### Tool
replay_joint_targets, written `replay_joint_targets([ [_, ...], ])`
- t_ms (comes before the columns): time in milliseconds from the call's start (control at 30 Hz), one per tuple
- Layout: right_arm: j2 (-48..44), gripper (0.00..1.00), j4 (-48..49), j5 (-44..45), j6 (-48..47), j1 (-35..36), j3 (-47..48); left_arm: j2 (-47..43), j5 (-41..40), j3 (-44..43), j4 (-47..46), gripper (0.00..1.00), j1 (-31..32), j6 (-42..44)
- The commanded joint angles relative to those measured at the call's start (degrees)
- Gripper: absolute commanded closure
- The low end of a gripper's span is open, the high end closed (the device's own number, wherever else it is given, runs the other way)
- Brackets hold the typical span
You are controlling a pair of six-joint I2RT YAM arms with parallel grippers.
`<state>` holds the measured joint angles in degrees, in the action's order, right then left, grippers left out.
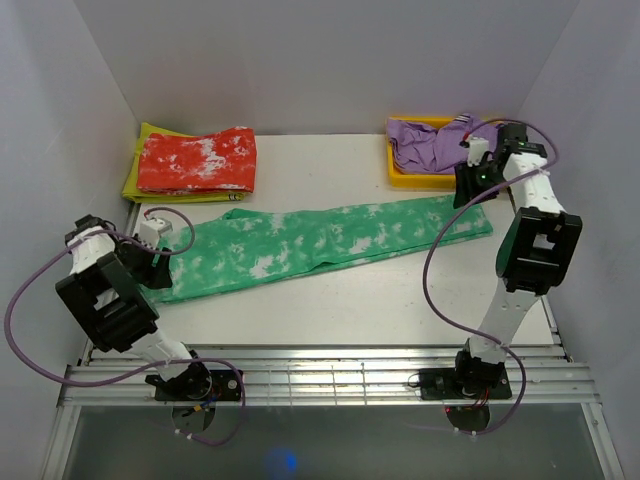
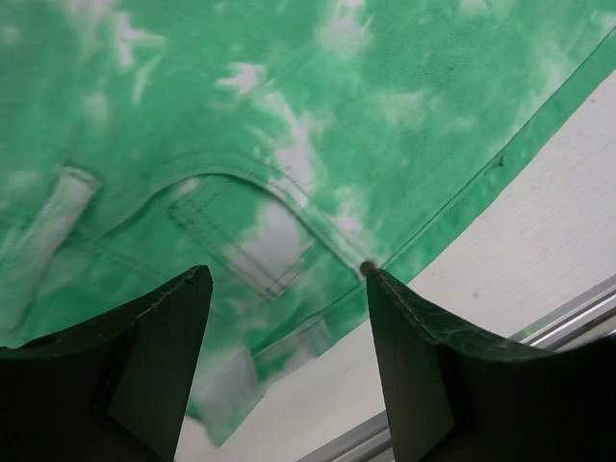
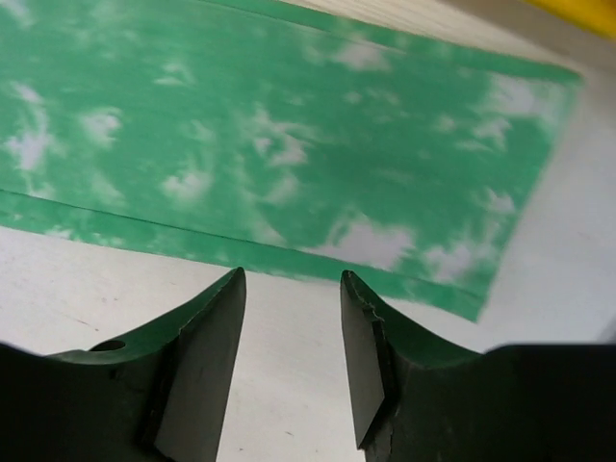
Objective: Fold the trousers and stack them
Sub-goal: Fold the trousers
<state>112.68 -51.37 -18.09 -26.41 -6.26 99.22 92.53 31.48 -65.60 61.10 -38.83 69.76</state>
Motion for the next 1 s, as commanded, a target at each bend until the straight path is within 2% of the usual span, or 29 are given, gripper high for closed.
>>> replay_joint_targets([
  [0,-0.99,0.50,1.01,0.08,4.27,-7.42,3.42,-0.69,-6.06,4.86,-10.37,0.24,2.18,-12.70],
  [100,2.70,0.52,1.80,-3.44,2.07,-10.35,5.36,3.43,-8.89,6.19,-12.32,0.29,2.35,-15.69],
  [267,8.42,0.55,3.30,-8.19,0.66,-9.74,7.13,5.37,-8.98,5.93,-12.76,0.29,2.27,-16.84],
  [333,10.45,0.57,4.09,-7.23,-0.39,-9.21,5.47,6.43,-9.33,4.79,-12.23,0.29,2.27,-17.28],
  [433,11.77,0.58,4.96,-4.16,-2.14,-9.21,1.61,8.27,-10.47,3.91,-12.15,0.30,2.27,-17.99],
  [567,10.46,0.61,7.34,2.07,-4.96,-9.64,-10.58,8.89,-11.44,4.34,-11.79,0.31,2.27,-17.64],
  [733,4.22,0.66,12.08,11.03,-8.56,-11.66,-23.97,7.67,-12.94,7.06,-12.49,0.40,1.83,-15.36],
  [833,3.07,0.67,12.88,13.95,-9.71,-14.82,-26.62,7.84,-14.43,7.77,-14.16,0.44,0.87,-14.04],
  [967,4.38,0.67,13.23,17.11,-10.59,-18.69,-23.20,10.38,-15.66,5.58,-14.34,0.46,-0.11,-13.33],
])
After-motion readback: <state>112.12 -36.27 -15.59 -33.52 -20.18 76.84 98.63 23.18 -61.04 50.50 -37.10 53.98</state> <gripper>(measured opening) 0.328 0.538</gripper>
